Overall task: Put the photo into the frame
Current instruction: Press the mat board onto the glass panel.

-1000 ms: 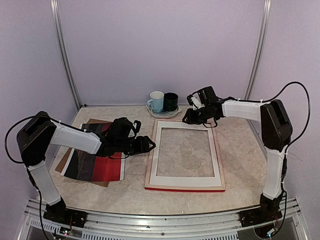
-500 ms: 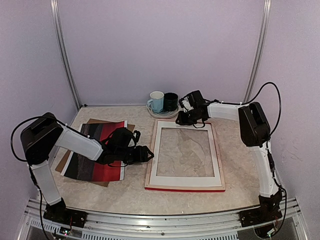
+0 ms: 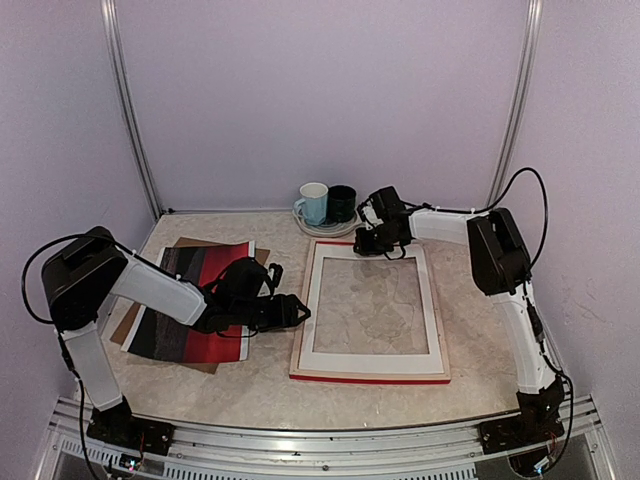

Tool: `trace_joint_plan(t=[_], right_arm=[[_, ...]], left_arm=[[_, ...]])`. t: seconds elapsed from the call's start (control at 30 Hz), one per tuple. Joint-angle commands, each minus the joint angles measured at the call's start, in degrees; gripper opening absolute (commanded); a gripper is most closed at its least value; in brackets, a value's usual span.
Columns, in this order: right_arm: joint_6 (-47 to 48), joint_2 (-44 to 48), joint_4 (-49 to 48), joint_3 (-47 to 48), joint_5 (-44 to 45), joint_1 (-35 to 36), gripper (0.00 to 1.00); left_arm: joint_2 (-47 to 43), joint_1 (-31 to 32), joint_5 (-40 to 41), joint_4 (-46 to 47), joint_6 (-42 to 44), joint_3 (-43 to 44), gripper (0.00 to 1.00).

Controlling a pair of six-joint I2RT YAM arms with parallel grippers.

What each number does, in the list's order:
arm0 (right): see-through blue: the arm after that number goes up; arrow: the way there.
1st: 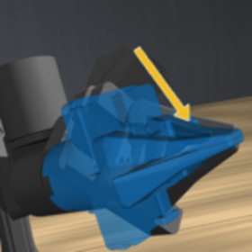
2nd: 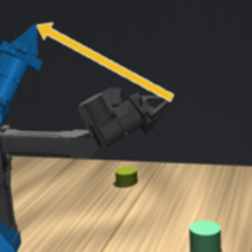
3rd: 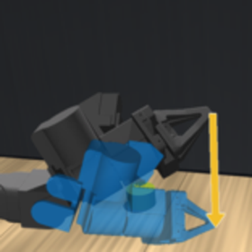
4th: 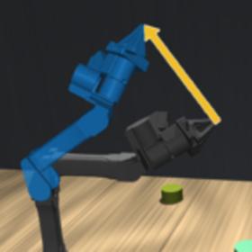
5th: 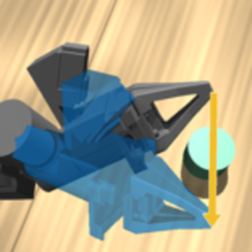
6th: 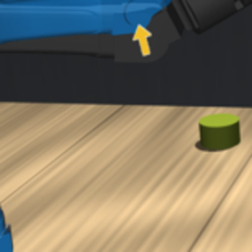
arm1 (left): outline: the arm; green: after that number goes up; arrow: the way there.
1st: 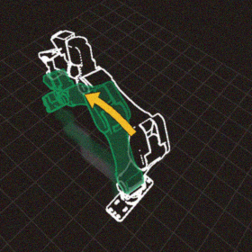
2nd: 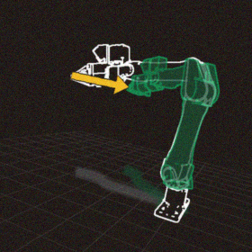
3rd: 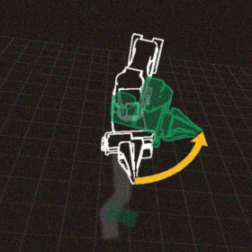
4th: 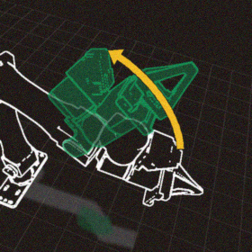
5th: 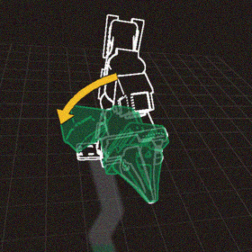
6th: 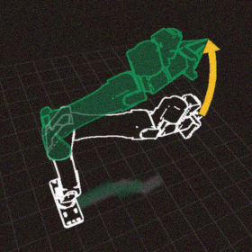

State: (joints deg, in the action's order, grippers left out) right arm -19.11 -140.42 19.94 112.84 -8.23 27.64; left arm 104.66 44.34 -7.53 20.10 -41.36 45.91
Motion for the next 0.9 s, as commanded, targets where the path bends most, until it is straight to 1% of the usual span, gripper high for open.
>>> trace_joint_plan(t=[0.0,0.33,0.53,0.7,0.87], right_arm=[[0.5,-2.4,2.1,1.4,1.0,0.2,0.19],[1.3,-1.8,3.2,1.9,1.0,0.2,0.18],[1.7,3.9,3.4,2.7,0.6,0.2,0.20],[3.0,8.8,4.7,2.4,3.3,-0.4,0.21],[3.5,11.6,5.0,-0.8,4.0,-2.7,0.21]], left_arm=[[0.0,0.7,-0.5,0.6,-0.6,-0.9,0.71],[-0.1,1.0,-0.3,1.0,-0.8,-1.3,0.71],[-0.6,1.0,0.1,0.6,-0.7,-1.1,0.71],[-1.3,0.9,0.3,0.4,-0.6,-1.1,0.71],[-1.6,0.9,0.3,0.5,-0.6,-1.3,0.71]])
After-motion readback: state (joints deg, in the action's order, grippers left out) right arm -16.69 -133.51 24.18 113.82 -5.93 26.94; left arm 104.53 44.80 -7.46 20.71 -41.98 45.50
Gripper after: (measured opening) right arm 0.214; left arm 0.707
